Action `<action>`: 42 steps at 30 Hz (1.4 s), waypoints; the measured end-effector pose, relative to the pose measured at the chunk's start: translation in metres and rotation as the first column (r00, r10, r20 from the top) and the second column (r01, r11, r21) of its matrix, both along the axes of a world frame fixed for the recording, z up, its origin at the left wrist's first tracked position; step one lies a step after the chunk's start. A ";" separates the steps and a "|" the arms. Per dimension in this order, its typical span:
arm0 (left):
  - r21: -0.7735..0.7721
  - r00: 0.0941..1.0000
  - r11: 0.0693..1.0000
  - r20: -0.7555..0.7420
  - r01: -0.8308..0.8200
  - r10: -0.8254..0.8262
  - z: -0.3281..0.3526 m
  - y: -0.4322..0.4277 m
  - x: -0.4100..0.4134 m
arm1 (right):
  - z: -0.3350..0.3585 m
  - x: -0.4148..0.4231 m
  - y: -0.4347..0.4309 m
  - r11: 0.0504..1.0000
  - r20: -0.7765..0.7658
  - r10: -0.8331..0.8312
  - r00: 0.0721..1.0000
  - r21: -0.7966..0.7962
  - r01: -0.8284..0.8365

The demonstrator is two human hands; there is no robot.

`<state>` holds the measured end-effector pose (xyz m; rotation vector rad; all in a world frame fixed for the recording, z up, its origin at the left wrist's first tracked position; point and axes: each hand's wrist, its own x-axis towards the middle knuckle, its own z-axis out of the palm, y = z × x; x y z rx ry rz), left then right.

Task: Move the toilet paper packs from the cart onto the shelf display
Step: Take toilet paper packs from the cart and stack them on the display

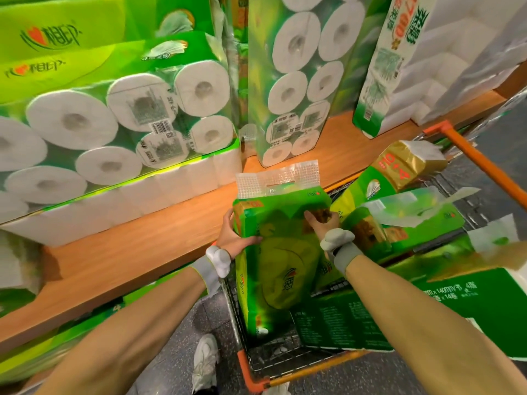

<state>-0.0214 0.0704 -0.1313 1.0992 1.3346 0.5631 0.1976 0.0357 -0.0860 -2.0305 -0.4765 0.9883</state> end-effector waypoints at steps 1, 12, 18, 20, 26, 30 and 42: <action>0.007 1.000 1.000 0.015 -0.006 0.006 0.002 -0.002 -0.002 | 0.001 -0.003 -0.003 1.000 0.002 -0.012 1.000 0.021 0.011; 0.174 0.981 0.984 0.195 -0.047 0.013 0.087 -0.015 -0.026 | 0.072 -0.030 -0.023 0.913 -0.045 -0.087 0.995 0.396 0.098; 0.252 0.941 0.956 0.332 -0.151 0.061 0.160 -0.009 -0.040 | 0.150 -0.041 -0.001 0.844 0.057 0.022 0.998 0.535 -0.049; 0.260 0.919 0.947 0.387 -0.189 0.077 0.183 -0.007 -0.045 | 0.172 -0.046 0.004 0.817 0.081 0.024 0.996 0.573 -0.066; 0.330 0.877 0.915 0.478 -0.232 0.050 0.236 -0.010 -0.068 | 0.226 -0.067 0.010 0.733 0.138 0.004 0.990 0.673 -0.097; 0.359 0.844 0.896 0.536 -0.262 0.033 0.263 -0.011 -0.087 | 0.264 -0.088 0.011 0.641 0.187 0.013 0.982 0.752 -0.152; 0.448 0.776 0.800 0.629 -0.398 0.034 0.312 -0.002 -0.151 | 0.324 -0.148 0.032 0.541 0.223 0.103 0.969 0.805 -0.243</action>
